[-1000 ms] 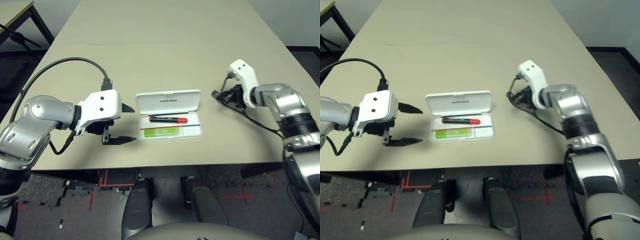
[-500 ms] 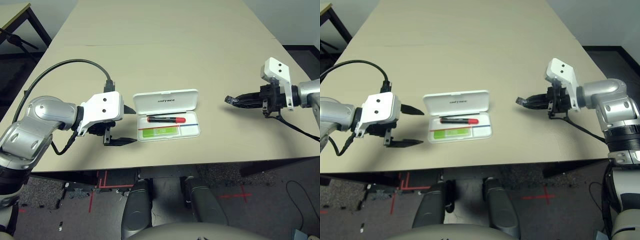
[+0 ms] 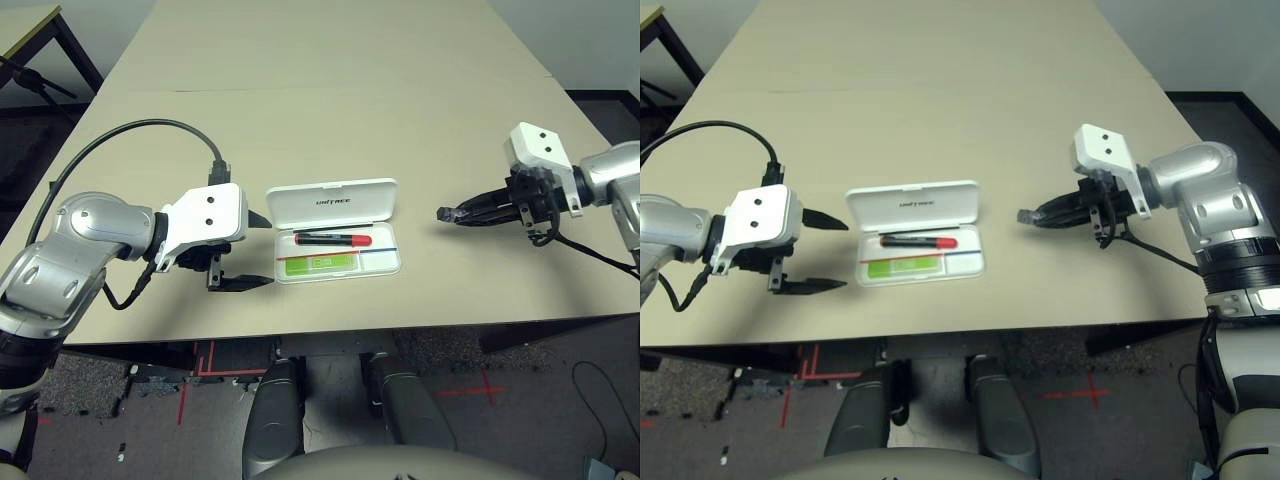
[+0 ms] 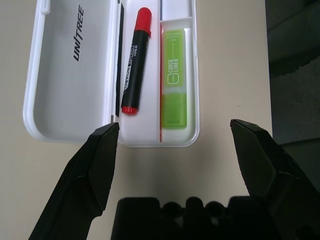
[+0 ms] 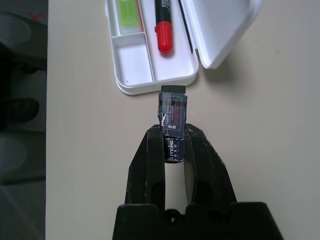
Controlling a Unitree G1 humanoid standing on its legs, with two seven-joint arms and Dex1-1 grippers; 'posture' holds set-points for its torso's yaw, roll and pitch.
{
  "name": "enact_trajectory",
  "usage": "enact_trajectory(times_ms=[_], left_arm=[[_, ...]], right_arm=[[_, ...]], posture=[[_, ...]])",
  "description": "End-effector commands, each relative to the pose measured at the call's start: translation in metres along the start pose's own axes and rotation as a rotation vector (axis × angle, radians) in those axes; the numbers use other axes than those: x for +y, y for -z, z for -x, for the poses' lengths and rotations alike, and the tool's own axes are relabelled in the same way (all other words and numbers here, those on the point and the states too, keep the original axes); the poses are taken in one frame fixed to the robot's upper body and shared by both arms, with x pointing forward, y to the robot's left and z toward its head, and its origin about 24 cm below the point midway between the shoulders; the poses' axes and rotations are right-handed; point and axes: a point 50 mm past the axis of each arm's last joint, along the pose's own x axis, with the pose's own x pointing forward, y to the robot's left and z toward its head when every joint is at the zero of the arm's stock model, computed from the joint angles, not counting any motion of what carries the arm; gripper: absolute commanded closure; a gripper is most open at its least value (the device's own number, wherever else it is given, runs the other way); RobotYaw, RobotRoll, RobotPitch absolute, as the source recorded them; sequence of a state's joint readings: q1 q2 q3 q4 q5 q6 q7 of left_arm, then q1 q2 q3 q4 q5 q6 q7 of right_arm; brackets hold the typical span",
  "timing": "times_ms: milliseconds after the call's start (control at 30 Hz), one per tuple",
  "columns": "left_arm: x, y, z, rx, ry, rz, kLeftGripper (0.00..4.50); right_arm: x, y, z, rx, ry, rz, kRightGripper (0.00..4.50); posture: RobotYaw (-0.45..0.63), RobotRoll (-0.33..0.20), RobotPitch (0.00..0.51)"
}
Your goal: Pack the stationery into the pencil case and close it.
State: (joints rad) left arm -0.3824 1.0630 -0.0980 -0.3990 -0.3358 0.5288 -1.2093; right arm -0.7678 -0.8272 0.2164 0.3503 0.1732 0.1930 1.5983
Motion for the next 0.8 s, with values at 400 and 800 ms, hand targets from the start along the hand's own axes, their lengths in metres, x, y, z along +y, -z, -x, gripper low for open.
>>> enact_trajectory(times_ms=[400, 800], left_arm=[[-0.003, 0.002, 0.001, 0.019, 0.000, 0.011, 0.00], [-0.005, 0.002, 0.002, 0.021, -0.004, 0.016, 0.00]], right_arm=[[0.013, -0.028, -0.054, 0.042, -0.156, 0.154, 4.25], [0.016, -0.026, -0.081, 0.059, -0.187, 0.164, 4.25]], posture=[[-0.04, 0.000, 0.150], [-0.03, 0.000, 0.155]])
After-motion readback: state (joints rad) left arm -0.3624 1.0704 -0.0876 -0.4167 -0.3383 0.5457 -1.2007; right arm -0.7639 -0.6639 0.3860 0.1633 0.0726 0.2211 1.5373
